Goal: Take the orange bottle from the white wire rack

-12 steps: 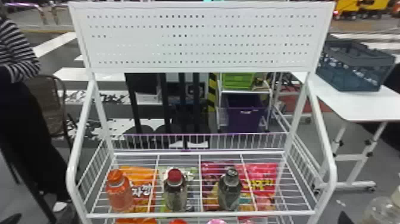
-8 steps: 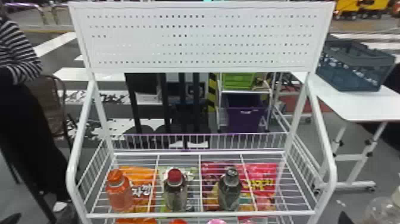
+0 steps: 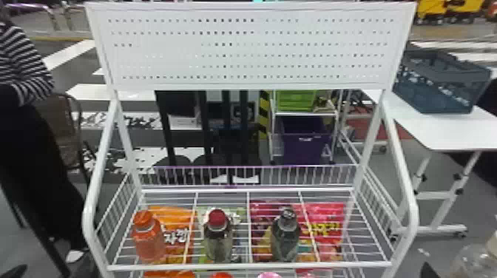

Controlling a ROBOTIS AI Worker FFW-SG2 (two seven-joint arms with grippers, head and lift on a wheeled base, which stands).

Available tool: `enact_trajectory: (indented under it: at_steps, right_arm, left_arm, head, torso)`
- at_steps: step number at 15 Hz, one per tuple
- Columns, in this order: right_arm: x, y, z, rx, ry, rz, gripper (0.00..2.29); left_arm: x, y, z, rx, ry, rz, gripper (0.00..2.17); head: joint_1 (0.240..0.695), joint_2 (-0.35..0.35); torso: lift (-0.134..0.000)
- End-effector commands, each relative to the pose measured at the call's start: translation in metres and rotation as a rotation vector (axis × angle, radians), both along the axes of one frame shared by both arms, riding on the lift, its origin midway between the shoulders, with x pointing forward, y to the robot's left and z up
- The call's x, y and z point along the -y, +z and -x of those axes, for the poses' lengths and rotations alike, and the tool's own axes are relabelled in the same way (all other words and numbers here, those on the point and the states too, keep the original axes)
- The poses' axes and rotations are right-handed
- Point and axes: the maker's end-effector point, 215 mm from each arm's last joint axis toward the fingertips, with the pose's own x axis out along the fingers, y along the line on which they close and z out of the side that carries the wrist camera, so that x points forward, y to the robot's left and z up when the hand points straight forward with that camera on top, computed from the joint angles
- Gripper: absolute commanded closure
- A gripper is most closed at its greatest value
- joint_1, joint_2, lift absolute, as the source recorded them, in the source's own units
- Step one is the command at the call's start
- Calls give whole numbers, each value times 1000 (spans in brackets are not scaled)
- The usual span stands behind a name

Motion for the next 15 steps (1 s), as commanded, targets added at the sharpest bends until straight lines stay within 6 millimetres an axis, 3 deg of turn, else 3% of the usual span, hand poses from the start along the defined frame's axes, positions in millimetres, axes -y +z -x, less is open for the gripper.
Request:
enact_trajectory:
  at_steps: [1,5,9,12,15]
  right_arm:
    - [0,-2,0,-4,-1,-1,1035]
    - [0,-4,-1,-6,-2,-2,1035]
    - [1,-7,-1,-10,-3,-1,1035]
    - [2,-9,-1,-13,-5,-2,1035]
    - [3,-10,1,-16,-7,-1,1035]
  left_arm:
    - [14,-15,2,-27,-18,-17,43]
    - [58,-85,3,-107,-73,-14,46]
    - [96,-132,-13,-81,-81,-17,46]
    - [102,-147,-40,-24,-64,-49,73]
    - [93,-146,-67,42,-40,-70,73]
  head:
    - [499,0]
    - [499,0]
    - [499,0]
    - [499,0]
    - [499,0]
  torso:
    - [0]
    - [0]
    - [0]
    - [0]
    - [0]
